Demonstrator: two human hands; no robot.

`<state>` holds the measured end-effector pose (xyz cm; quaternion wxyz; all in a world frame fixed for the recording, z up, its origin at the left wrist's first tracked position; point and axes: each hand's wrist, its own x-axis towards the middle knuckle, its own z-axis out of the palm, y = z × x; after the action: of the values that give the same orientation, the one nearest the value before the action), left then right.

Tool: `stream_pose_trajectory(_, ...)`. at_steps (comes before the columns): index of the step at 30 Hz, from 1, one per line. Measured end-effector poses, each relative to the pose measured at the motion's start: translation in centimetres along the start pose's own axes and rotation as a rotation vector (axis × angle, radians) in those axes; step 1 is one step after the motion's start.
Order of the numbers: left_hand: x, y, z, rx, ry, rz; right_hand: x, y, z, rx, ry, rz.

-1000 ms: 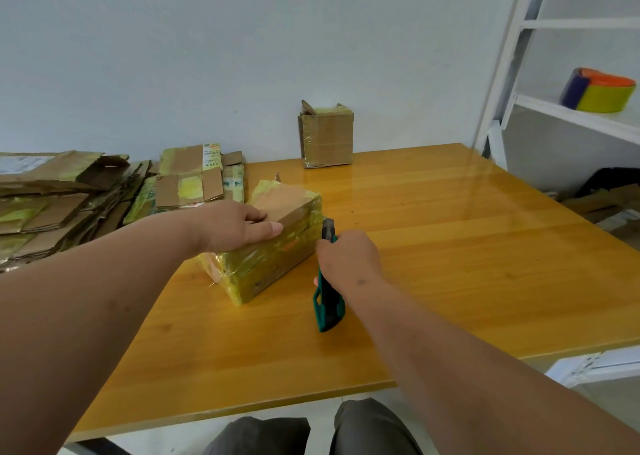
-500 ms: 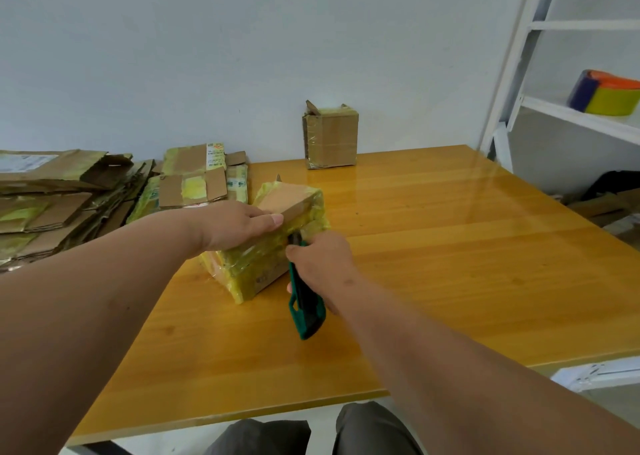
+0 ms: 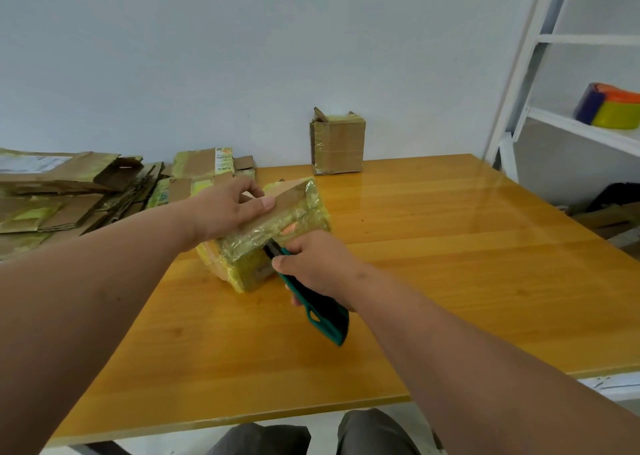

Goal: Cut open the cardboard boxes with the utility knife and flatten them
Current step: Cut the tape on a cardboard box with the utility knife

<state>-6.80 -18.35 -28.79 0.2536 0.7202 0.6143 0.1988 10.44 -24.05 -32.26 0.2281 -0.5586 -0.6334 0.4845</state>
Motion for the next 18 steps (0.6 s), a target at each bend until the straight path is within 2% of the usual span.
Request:
stream_pose_trajectory(2,-0.2,-0.1,-0.5,0.012,-0.043,0.021,0.7,-0.2,-0.1,-0.115,0.011,0.038)
stream_pose_trajectory(4,-0.7,-0.4,-1.5,0.112,-0.198,0.005,1.3,-0.2,-0.3,-0.174,0.03,0.055)
stream_pose_trajectory(7,-1.2,-1.6,-2.6,0.277,-0.364,-0.064,1.5,0.1,-0.6,-0.155,0.002,0.108)
stream_pose_trajectory(9,-1.5,-2.2,-2.5,0.339,-0.431,-0.049,1.2,0.3,-0.4,-0.147,-0.05,0.165)
stream_pose_trajectory(12,-1.7,-2.5,-1.7,0.455,-0.448,0.049,0.8,0.8,0.2,-0.113,-0.067,0.196)
stream_pose_trajectory(18,-1.9,-3.1,-1.0,0.511,-0.391,0.107,0.3,2.6,1.2,-0.126,0.058,0.103)
